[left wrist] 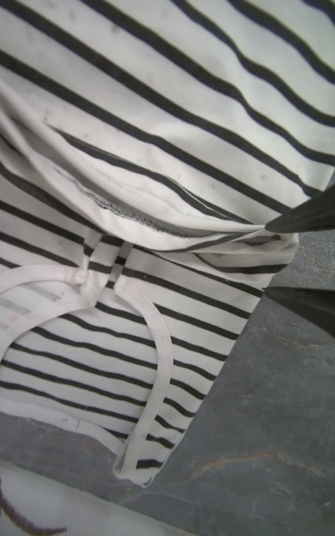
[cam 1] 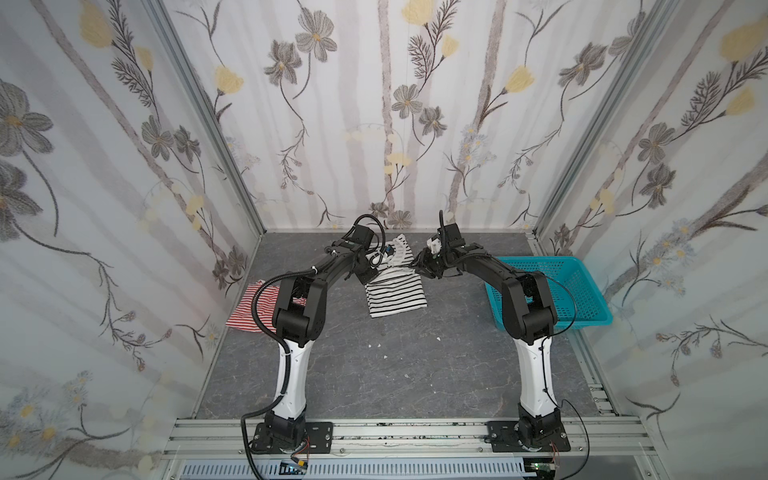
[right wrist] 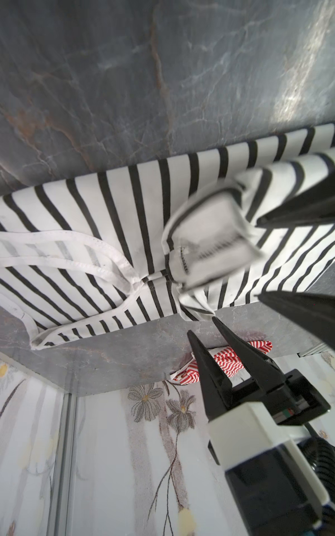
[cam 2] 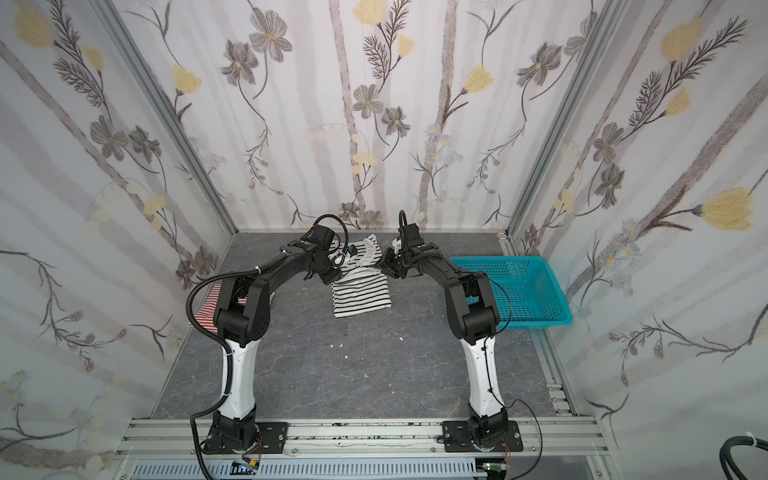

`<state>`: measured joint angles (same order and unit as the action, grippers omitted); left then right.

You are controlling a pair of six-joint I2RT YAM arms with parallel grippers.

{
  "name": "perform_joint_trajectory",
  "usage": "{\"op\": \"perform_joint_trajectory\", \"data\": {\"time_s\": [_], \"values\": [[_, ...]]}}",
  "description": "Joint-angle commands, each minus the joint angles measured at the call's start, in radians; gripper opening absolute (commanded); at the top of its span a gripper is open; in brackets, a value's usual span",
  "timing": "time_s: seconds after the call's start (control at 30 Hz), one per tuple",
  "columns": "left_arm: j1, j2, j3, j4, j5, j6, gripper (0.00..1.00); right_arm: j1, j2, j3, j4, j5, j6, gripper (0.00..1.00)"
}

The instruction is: Fold and stack the tank tops

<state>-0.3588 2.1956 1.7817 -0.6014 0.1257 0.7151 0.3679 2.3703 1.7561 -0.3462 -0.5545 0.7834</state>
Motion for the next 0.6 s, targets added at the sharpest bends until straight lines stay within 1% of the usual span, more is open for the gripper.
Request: {"op": "perform_joint_trajectory", "data": {"time_s": [0.0,0.07,0.13,0.2,0.23,0.3,0.33,0.4,0.47,0.57], "values": [[0.007,-0.030,0.007,0.045,-0.041,-0.076,0.40,0.003,-0.057,-0.021,0.036,0.021,-0.014,0.40],[0.009,-0.084,-0.039,0.070,-0.012,-0.097,0.41,0.010,-0.105,-0.071,0.047,0.056,-0.021,0.40],[0.006,-0.134,-0.091,0.084,0.040,-0.113,0.41,0.019,-0.132,-0.123,0.057,0.073,-0.019,0.39],[0.001,-0.159,-0.130,0.085,0.088,-0.117,0.39,0.030,-0.126,-0.143,0.049,0.082,-0.030,0.34],[-0.002,-0.156,-0.137,0.087,0.097,-0.119,0.37,0.035,-0.116,-0.142,0.043,0.086,-0.032,0.30],[-0.006,-0.129,-0.138,0.089,0.109,-0.127,0.30,0.045,-0.095,-0.141,0.026,0.093,-0.031,0.21],[-0.007,-0.116,-0.136,0.091,0.120,-0.130,0.25,0.051,-0.092,-0.145,0.022,0.099,-0.031,0.20],[-0.008,-0.093,-0.133,0.091,0.149,-0.131,0.18,0.072,-0.098,-0.157,0.003,0.143,-0.038,0.18],[-0.006,-0.079,-0.127,0.093,0.164,-0.131,0.14,0.090,-0.117,-0.180,0.003,0.163,-0.041,0.18],[-0.005,-0.048,-0.108,0.097,0.162,-0.133,0.12,0.107,-0.150,-0.235,0.027,0.183,-0.030,0.17]]}}
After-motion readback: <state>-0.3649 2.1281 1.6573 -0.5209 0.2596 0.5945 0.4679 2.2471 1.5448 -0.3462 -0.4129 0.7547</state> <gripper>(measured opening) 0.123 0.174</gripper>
